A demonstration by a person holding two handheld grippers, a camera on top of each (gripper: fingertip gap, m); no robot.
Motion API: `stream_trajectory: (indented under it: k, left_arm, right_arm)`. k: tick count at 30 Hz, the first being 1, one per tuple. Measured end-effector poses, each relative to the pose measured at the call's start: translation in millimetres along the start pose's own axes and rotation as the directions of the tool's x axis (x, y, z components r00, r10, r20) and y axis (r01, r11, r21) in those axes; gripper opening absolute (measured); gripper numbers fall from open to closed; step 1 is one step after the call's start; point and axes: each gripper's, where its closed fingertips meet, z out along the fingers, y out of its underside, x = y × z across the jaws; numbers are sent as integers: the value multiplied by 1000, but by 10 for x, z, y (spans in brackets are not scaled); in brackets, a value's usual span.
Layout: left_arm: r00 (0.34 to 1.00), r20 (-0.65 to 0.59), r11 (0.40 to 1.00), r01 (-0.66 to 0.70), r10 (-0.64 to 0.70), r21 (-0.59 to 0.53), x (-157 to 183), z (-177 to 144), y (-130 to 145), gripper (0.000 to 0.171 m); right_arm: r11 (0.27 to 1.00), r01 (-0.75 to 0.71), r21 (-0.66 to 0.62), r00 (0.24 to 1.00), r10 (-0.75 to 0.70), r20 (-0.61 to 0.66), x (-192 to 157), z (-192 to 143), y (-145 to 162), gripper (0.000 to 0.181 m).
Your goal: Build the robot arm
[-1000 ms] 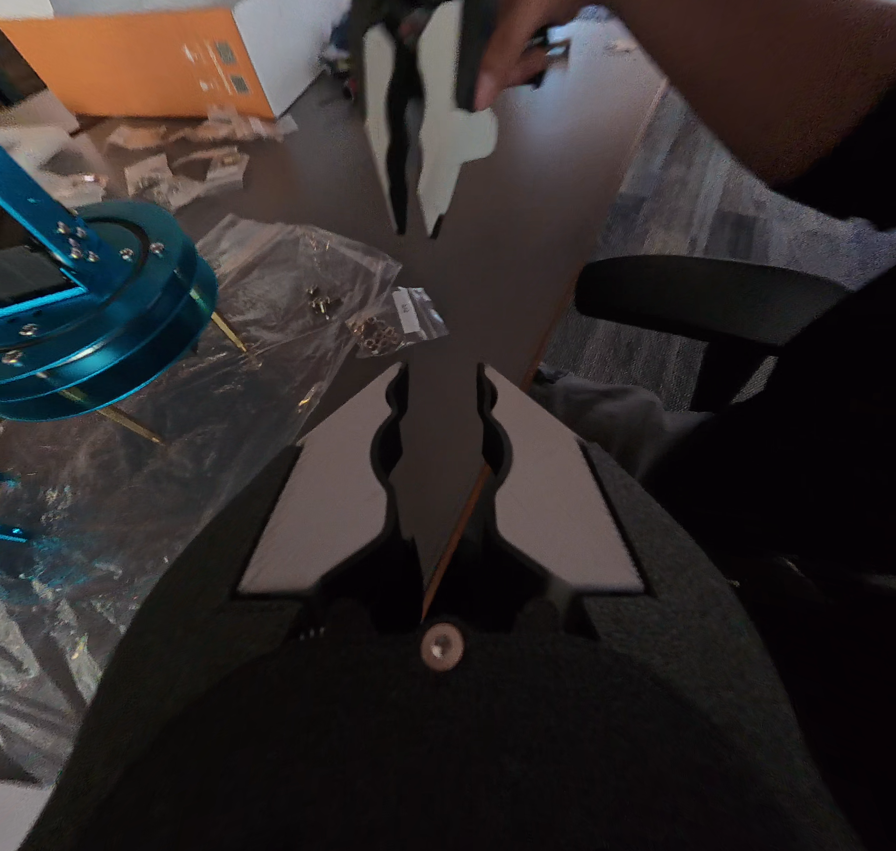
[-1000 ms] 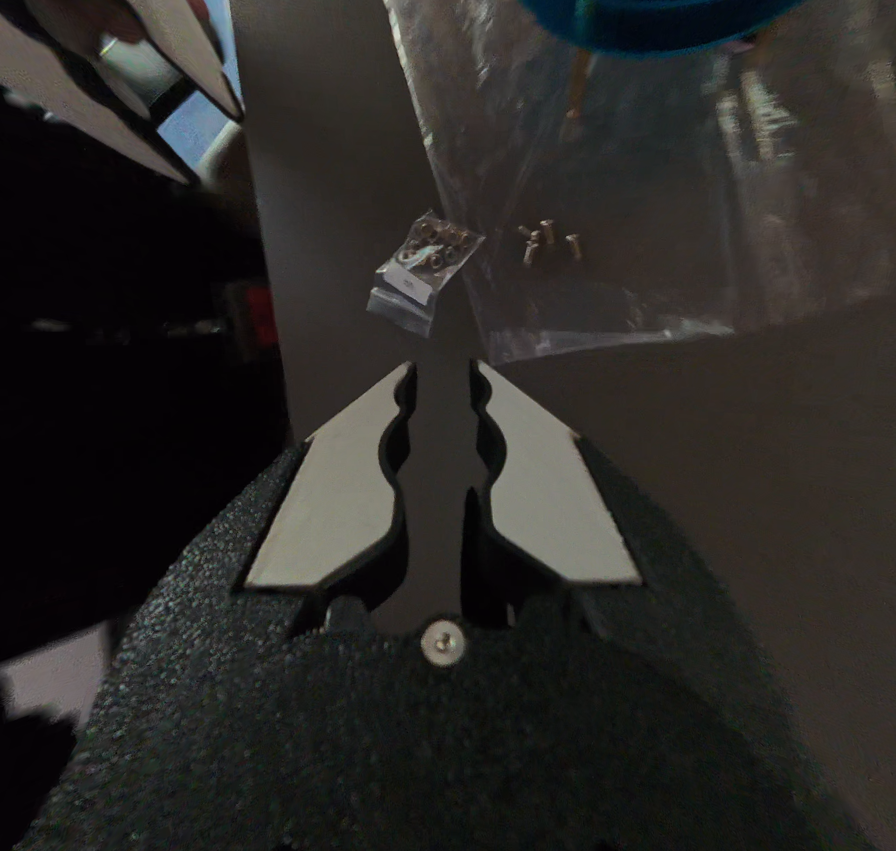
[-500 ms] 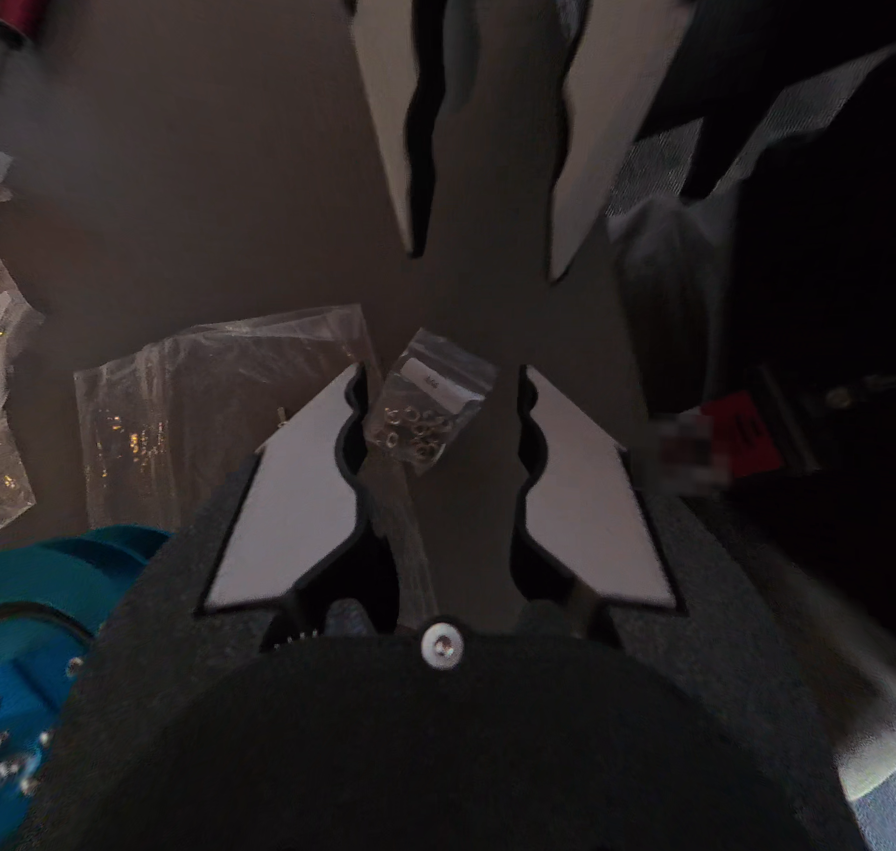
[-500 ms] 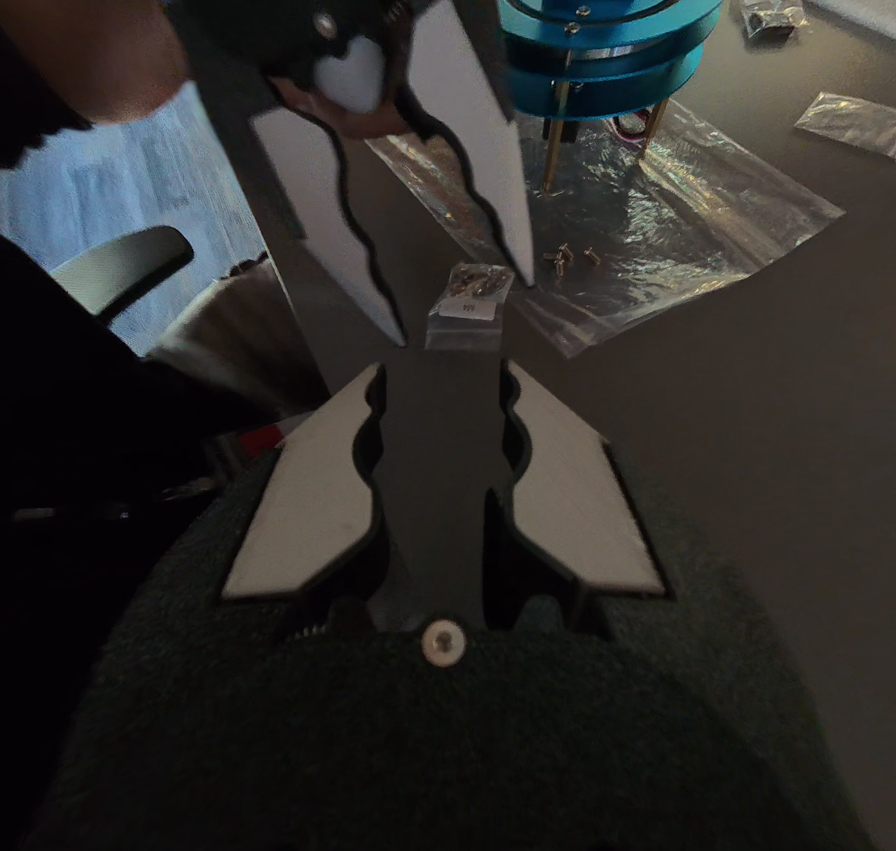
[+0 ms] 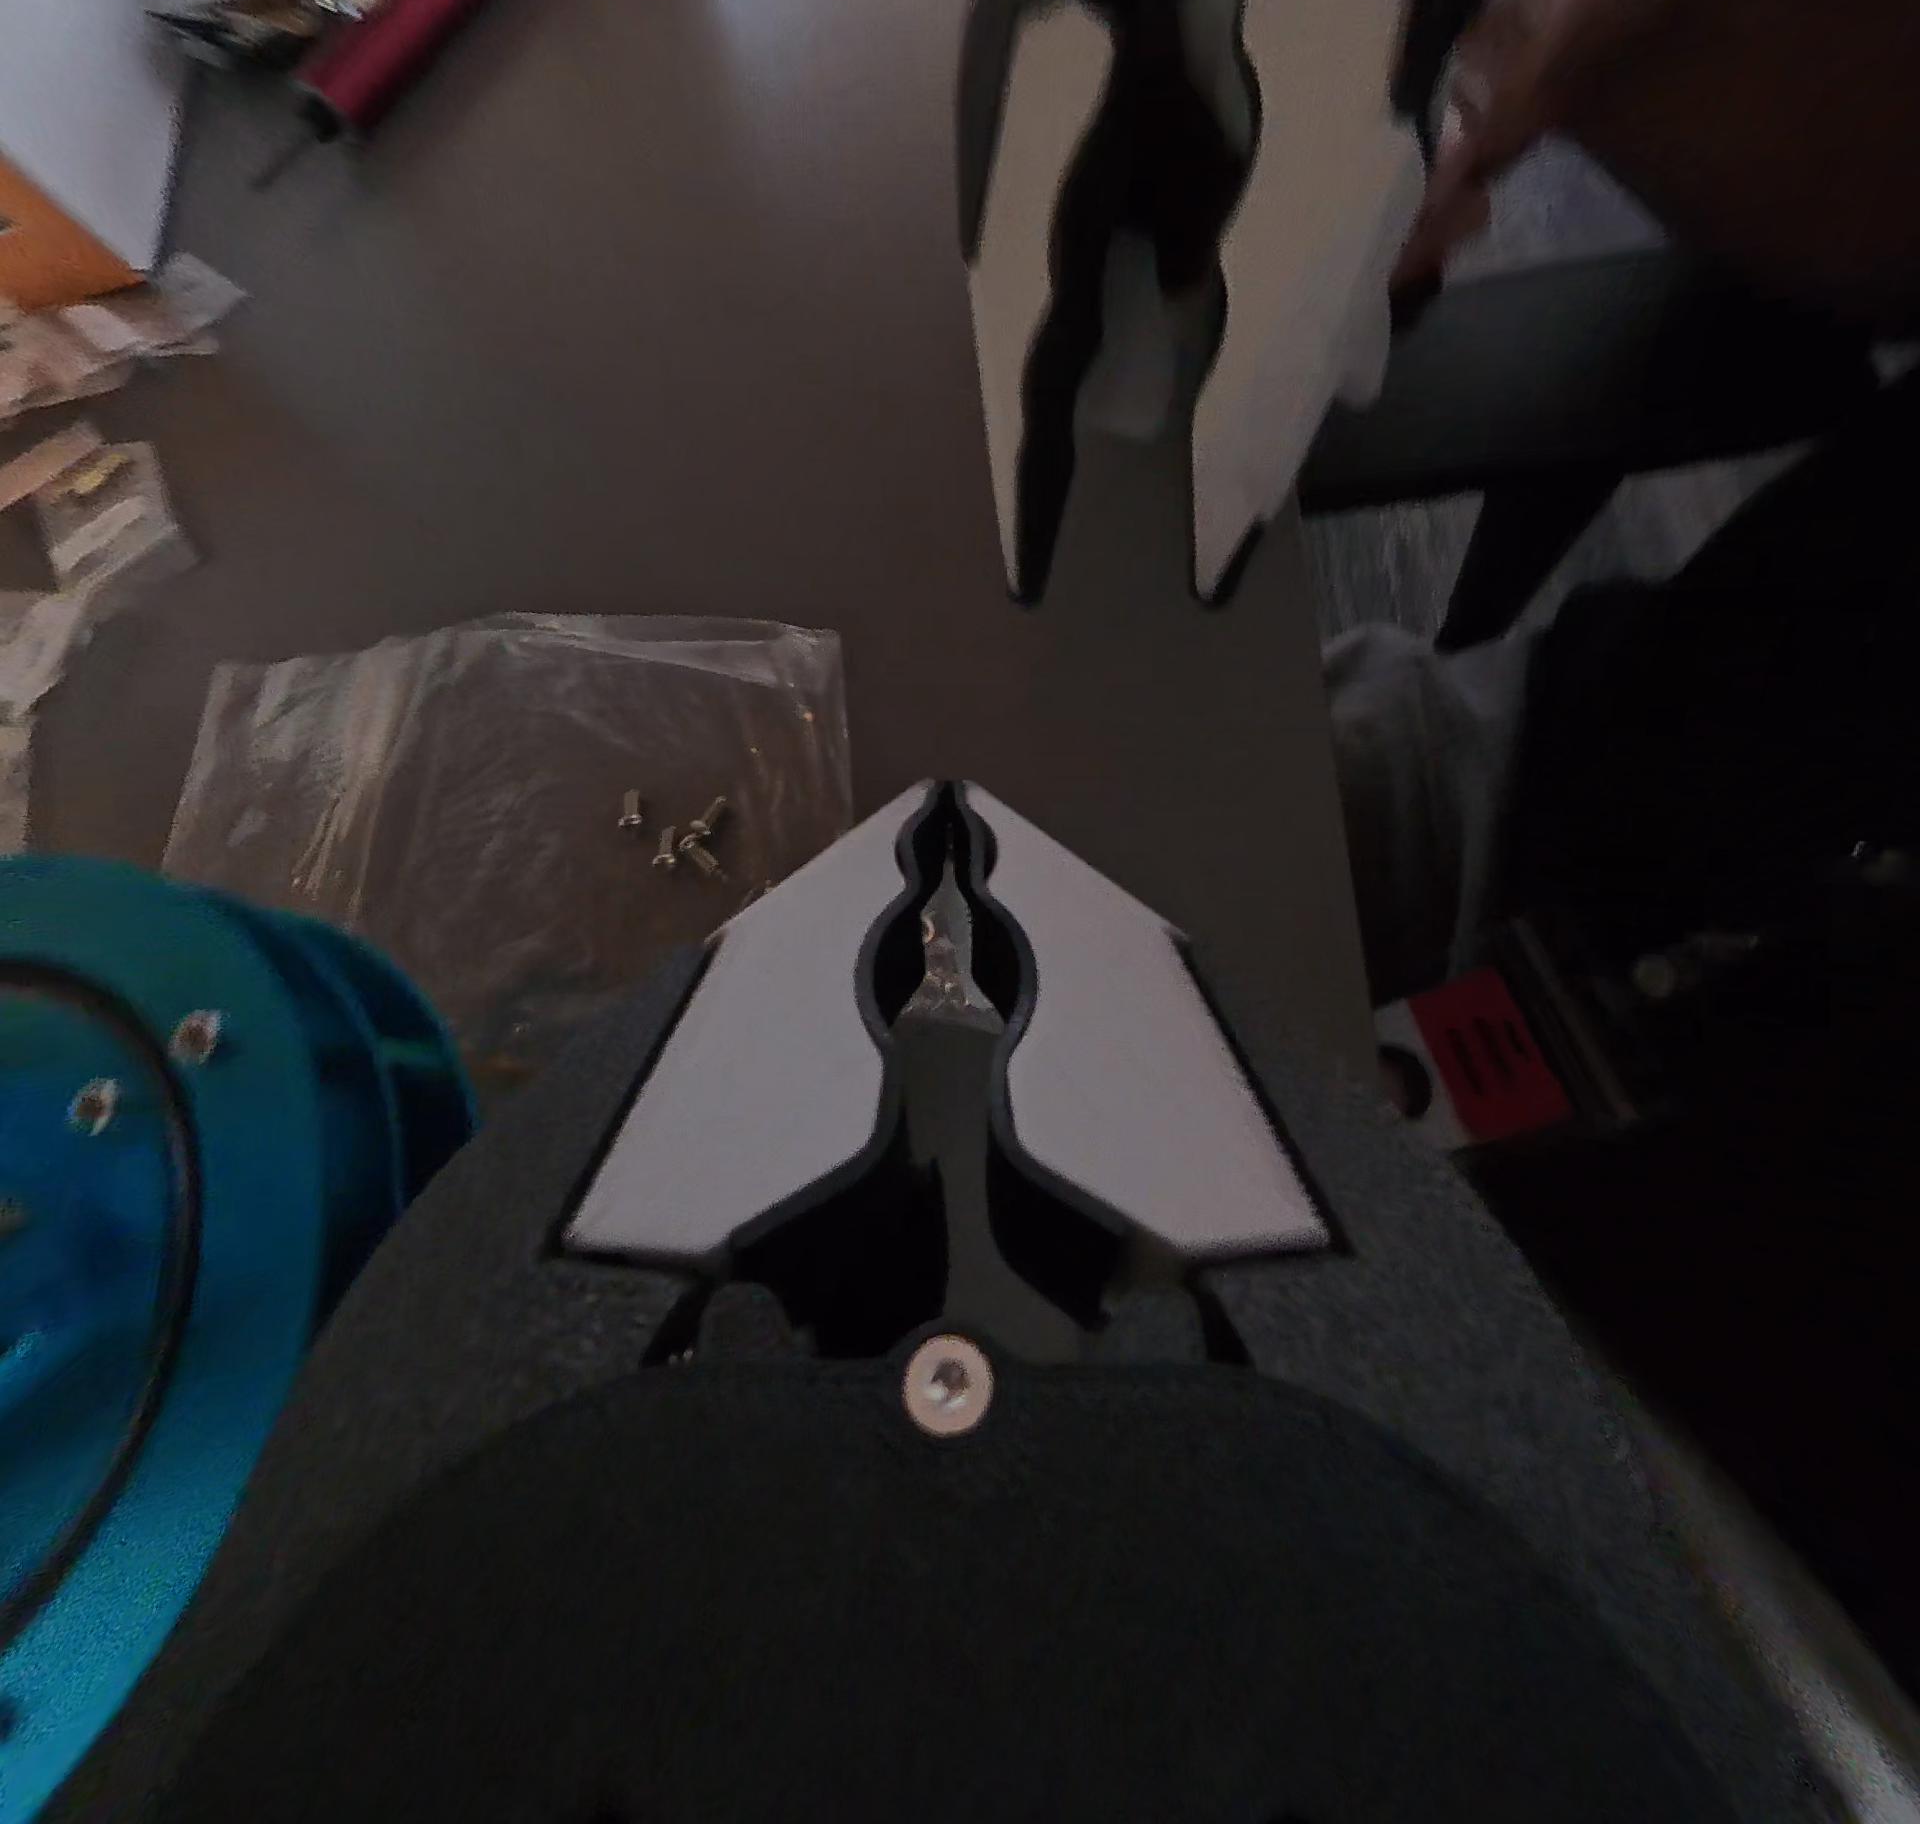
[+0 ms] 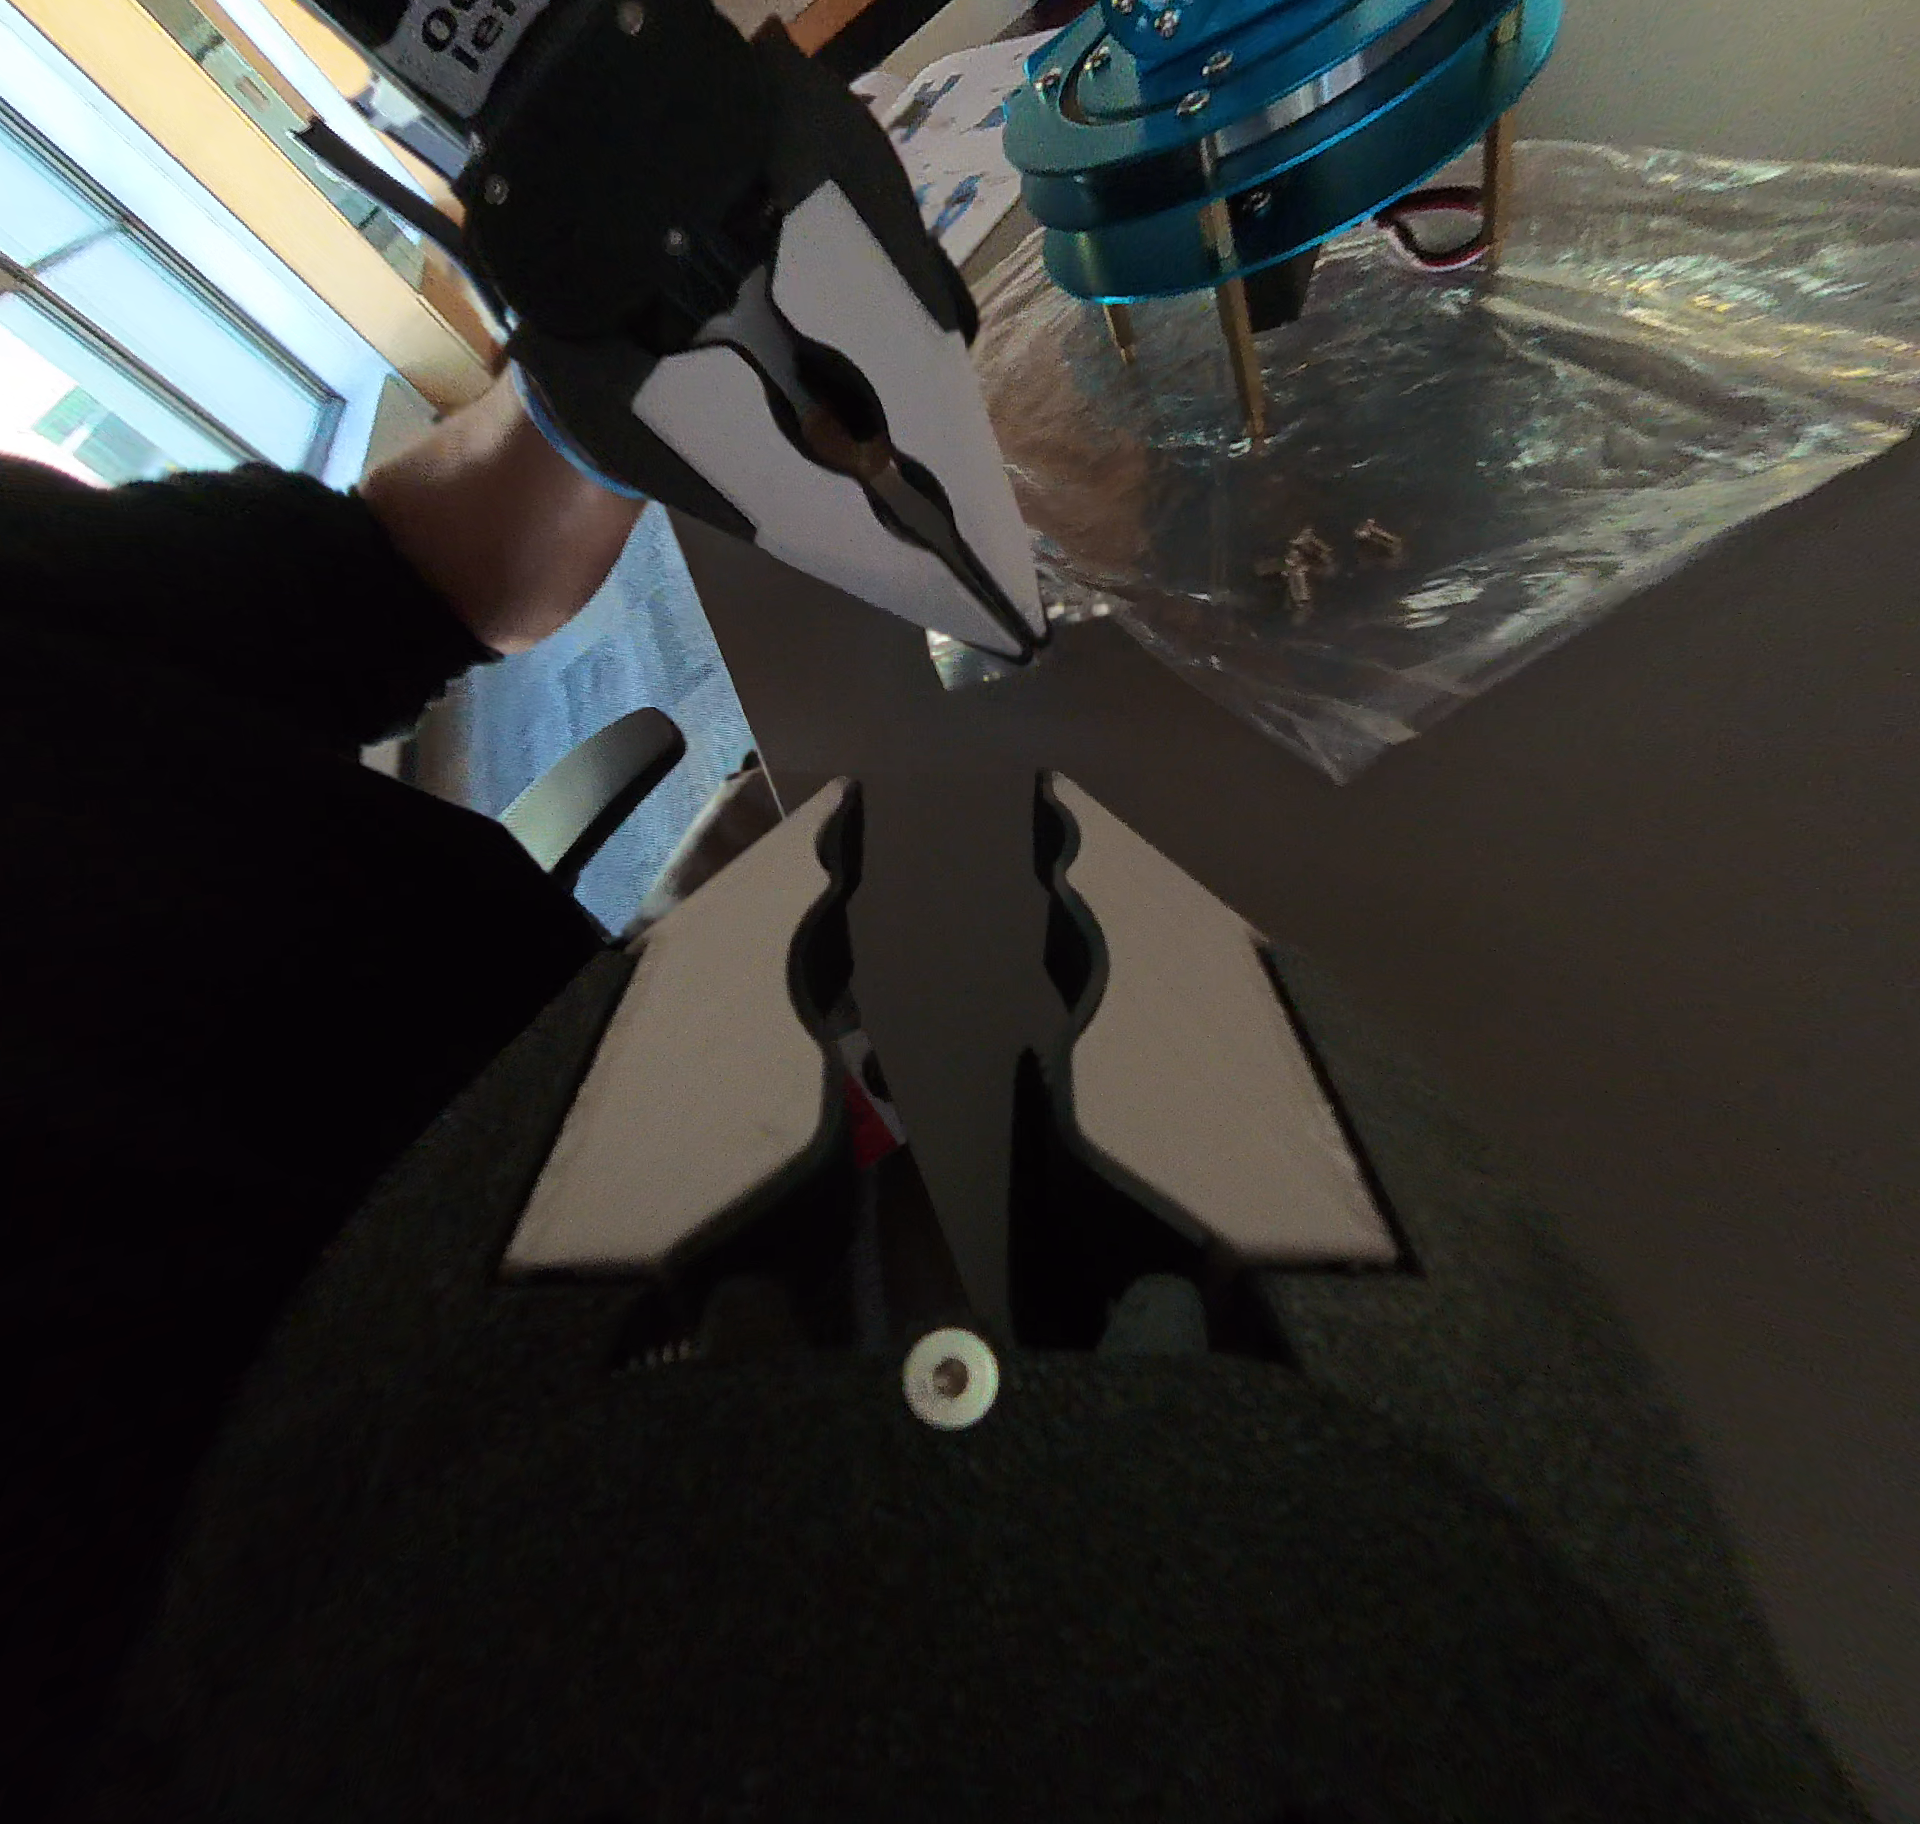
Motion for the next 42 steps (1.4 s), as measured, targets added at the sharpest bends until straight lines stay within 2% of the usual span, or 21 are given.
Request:
stream_trajectory:
  k: [3, 5, 8, 12, 15, 19, 20, 21, 24, 27, 29, 31, 33, 34, 36, 38, 42]
  left_arm:
    - [983, -41, 960, 185, -181, 209, -15, -220, -242, 0]
    - [952, -101, 890, 307, -290, 338, -33, -380, -392, 0]
    - [914, -181, 788, 404, -363, 465, -27, -570, -535, 0]
    - [895, -231, 727, 445, -381, 523, 34, -673, -583, 0]
    - [889, -238, 706, 456, -391, 542, 47, -716, -572, 0]
    - [917, -166, 740, 393, -364, 545, 55, -769, -500, 1]
    - [934, -128, 762, 347, -334, 547, 61, -809, -477, 13]
    - [951, -89, 792, 296, -295, 534, 83, -835, -442, 32]
    - [984, 76, 904, 114, -159, 413, 148, -769, -278, 59]
    - [950, 308, 970, -113, 43, 214, 125, -623, -124, 72]
    - [901, 392, 965, -243, 187, 96, 144, -548, -69, 73]
    - [871, 393, 946, -323, 294, 8, 211, -460, -2, 73]
    - [848, 388, 925, -378, 361, -35, 252, -402, 33, 73]
    - [837, 394, 917, -396, 379, -39, 254, -390, 30, 72]
    - [823, 418, 914, -404, 385, -47, 206, -396, 32, 54]
    - [829, 422, 919, -392, 367, -30, 186, -413, 28, 45]
    - [836, 433, 925, -379, 336, 15, 181, -440, -9, 44]
  right_arm:
    - [1000, -32, -1, 999, 32, 23, -52, 168, -76, 30]
    - [999, -26, 36, 998, 24, 50, -123, 268, -172, 33]
    - [994, -48, 102, 987, 31, 157, -332, 384, -321, 30]
    - [966, -117, 230, 956, 46, 291, -537, 379, -568, 16]
    - [951, -153, 270, 932, 47, 360, -579, 303, -639, 0]
    - [958, -180, 224, 923, 86, 376, -554, 321, -606, 0]
    - [961, -178, 211, 932, 97, 348, -503, 336, -587, 0]
    - [967, -165, 195, 945, 98, 313, -448, 351, -560, 0]
    - [980, -107, 166, 967, 63, 249, -391, 360, -529, 0]
    - [996, -52, 75, 968, 31, 250, -474, 411, -436, 0]
    - [1000, -11, 29, 972, 4, 235, -505, 453, -384, 0]
    - [1000, 8, 1, 973, -8, 232, -526, 481, -363, 0]
    - [1000, 5, -7, 971, -3, 239, -534, 491, -372, 0]
    - [1000, 3, -13, 968, 1, 249, -546, 491, -370, 0]
    - [1000, 4, -13, 969, -1, 246, -533, 495, -382, 0]
    - [1000, 8, -13, 970, -5, 241, -521, 503, -379, 0]
    - [998, -57, 16, 947, 49, 318, -568, 491, -416, 1]
